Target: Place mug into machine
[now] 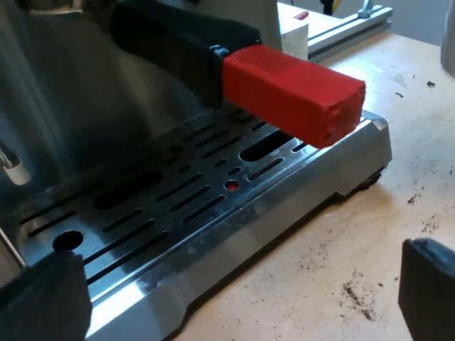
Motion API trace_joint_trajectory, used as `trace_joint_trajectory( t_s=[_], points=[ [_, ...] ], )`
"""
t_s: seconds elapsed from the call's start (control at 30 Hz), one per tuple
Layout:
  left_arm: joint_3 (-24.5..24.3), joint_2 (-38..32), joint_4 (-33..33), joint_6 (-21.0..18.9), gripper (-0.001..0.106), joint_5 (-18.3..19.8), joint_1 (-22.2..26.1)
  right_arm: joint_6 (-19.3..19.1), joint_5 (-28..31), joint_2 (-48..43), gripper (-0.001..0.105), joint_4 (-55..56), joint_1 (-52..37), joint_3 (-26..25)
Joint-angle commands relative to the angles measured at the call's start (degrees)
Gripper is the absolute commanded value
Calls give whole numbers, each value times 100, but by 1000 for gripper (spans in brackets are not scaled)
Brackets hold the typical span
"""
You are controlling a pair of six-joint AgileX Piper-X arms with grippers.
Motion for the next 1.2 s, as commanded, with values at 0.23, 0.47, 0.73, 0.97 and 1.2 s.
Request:
trace_joint_trajectory(
  t_s=[0.23, 0.47, 0.73, 0.97, 1.2],
  points=[
    [-11, 370, -295, -15, 89, -100, -7, 140, 367, 1393, 0, -1863, 438, -118],
    [-11, 760, -608, -15, 89, -86, -7, 199, 367, 2645, 0, -3449, 438, -118],
    [-11, 771, -632, -15, 89, -86, -7, 199, 367, 4007, 0, -4382, 428, -444],
    [-11, 771, -632, -15, 89, -86, -7, 199, 390, 4928, 0, -4927, 425, -853],
    [-11, 771, -632, -15, 89, -86, -7, 296, 509, 5167, 0, -5101, 425, -930]
  ],
)
